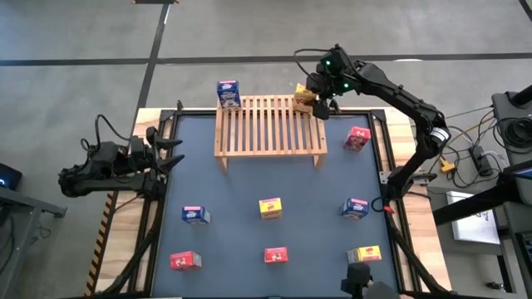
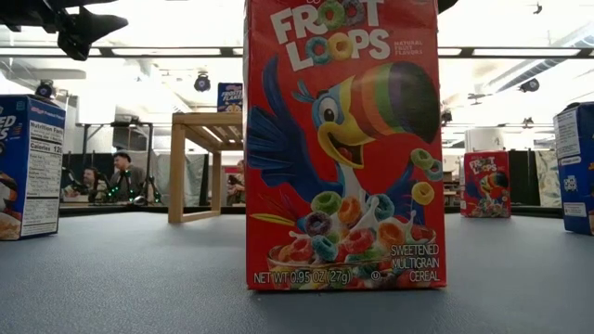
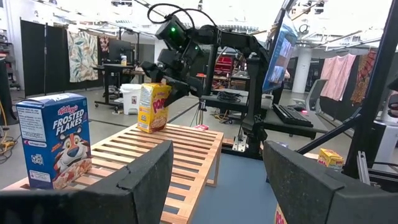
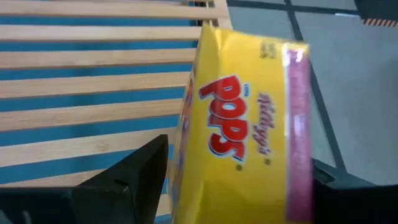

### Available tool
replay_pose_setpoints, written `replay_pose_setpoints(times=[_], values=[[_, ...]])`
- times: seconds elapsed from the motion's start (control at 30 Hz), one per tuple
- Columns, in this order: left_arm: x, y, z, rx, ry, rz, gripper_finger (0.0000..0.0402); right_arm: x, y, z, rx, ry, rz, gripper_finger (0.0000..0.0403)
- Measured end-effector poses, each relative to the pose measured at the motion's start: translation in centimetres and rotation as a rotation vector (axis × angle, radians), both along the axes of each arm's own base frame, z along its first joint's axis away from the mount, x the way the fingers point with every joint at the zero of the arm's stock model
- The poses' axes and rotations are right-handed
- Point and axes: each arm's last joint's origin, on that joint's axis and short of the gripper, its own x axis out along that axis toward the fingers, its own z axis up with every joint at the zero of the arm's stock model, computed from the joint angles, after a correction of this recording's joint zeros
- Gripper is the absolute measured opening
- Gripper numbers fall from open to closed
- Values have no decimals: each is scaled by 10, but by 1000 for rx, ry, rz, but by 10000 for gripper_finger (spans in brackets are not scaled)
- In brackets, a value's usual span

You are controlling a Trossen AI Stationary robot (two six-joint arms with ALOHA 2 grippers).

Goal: Stack cereal on shelf
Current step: Put the top right yellow cereal box on the shelf

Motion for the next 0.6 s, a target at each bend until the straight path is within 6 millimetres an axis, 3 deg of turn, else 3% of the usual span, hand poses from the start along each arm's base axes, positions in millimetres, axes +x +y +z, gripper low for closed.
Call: replay_pose_setpoints(times=[0.3,0.6], values=[[0,0,0,0,0,-1,233,-9,5,10,46,-99,63,235],[0,0,0,0,0,-3,233,-11,-7,-16,32,-115,38,235]])
